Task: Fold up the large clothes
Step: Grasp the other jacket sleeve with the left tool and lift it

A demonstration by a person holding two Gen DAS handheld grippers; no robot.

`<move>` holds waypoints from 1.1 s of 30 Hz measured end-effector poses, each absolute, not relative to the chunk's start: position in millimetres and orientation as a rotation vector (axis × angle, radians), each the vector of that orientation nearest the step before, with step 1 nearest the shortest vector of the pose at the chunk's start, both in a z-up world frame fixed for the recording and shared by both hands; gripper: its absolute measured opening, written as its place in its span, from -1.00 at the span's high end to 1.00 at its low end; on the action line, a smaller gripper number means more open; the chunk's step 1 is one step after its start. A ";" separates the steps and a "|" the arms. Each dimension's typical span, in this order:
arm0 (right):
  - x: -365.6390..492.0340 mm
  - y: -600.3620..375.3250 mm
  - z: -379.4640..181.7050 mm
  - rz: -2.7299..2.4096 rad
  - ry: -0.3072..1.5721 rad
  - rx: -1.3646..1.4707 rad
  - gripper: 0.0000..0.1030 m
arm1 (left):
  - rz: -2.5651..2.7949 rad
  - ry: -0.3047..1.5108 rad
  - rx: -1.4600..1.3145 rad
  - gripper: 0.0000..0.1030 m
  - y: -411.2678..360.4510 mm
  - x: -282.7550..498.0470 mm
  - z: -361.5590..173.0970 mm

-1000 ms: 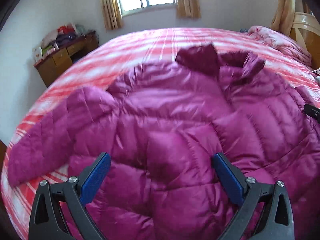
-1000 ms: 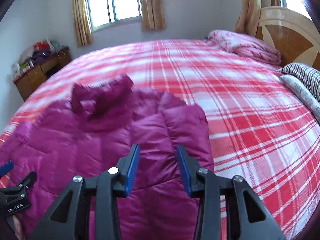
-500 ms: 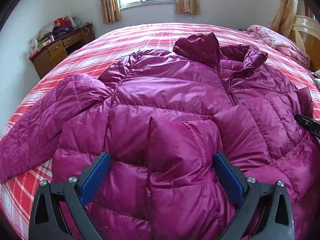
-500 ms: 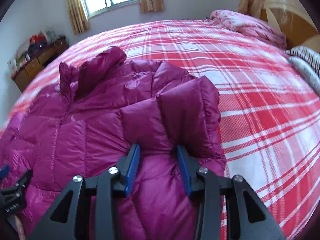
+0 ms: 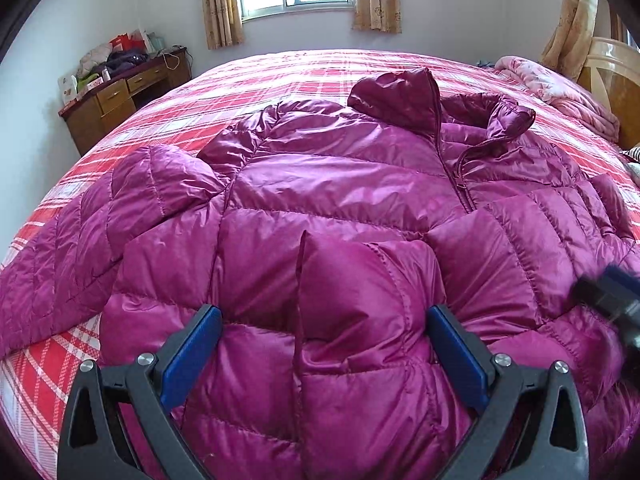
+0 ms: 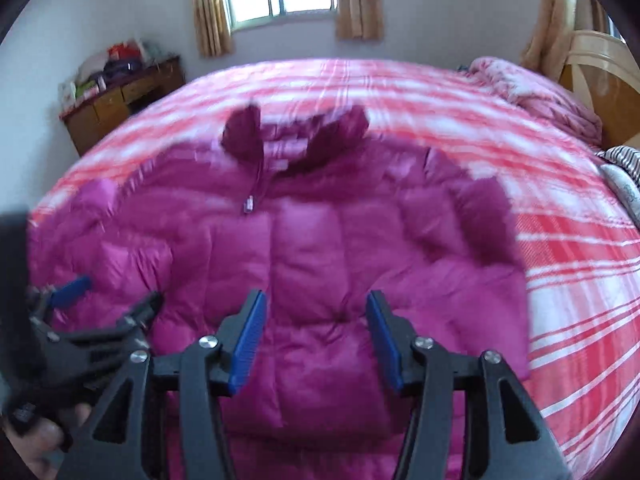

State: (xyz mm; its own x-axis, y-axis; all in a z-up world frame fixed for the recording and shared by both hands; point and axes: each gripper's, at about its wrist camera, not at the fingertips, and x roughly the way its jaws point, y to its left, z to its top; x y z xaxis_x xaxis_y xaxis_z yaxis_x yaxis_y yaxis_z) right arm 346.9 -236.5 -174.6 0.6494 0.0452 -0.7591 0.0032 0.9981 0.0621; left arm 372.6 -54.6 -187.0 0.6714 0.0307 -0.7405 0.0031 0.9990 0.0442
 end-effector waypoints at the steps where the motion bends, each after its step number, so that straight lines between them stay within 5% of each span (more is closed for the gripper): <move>1: 346.5 -236.5 -178.4 0.022 0.859 0.054 -0.08 | 0.015 0.834 0.042 -0.98 -54.1 372.3 -187.1; 23: 340.4 -225.0 -183.8 -0.014 0.825 -0.019 -0.11 | -0.012 0.851 0.053 -0.98 -43.8 366.8 -178.7; 33: 337.5 -225.0 -182.7 -0.025 0.806 -0.025 -0.25 | 0.309 0.644 0.085 -0.98 124.4 313.3 -122.2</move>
